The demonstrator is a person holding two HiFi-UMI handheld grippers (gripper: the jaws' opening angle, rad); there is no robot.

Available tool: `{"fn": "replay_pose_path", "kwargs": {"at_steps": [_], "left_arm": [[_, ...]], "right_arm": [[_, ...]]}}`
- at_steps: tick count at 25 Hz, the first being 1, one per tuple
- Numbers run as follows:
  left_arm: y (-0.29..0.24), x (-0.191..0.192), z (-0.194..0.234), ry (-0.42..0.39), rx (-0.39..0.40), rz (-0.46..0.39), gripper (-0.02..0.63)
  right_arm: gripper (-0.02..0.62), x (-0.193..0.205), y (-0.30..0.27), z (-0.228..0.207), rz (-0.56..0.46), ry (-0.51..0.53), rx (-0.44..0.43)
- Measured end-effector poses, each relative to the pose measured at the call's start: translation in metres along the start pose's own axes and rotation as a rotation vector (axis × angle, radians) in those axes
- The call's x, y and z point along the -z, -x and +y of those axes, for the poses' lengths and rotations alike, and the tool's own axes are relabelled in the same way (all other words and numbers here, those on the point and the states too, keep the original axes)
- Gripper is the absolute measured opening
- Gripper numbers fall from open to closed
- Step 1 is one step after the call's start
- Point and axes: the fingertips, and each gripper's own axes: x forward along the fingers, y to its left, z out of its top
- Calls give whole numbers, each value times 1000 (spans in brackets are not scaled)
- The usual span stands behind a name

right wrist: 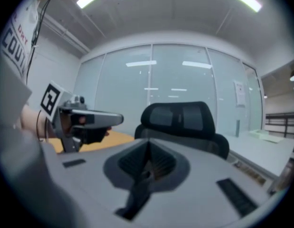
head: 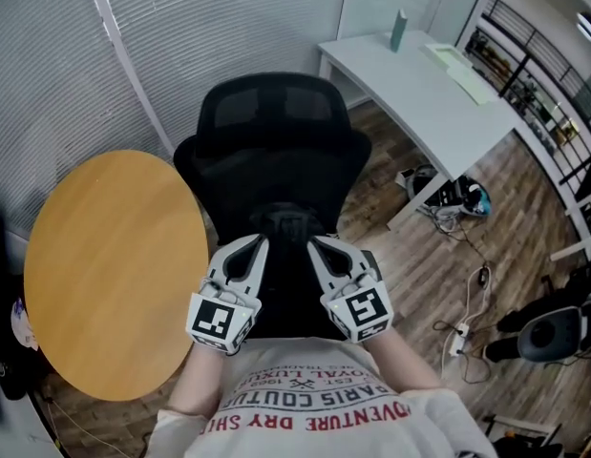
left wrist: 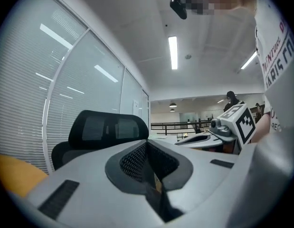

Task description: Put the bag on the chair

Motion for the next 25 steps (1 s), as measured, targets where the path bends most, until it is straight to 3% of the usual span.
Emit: {"fn": "replay_pose_path", "kwargs": {"at_steps": [14, 25], "left_arm": [[6, 2, -2, -14, 69, 67, 32], [11, 2, 2, 30, 50, 59, 29]], "right_arm": [[26, -11, -5, 11, -21, 8, -18], [28, -7, -8, 14, 4, -12, -20]]}}
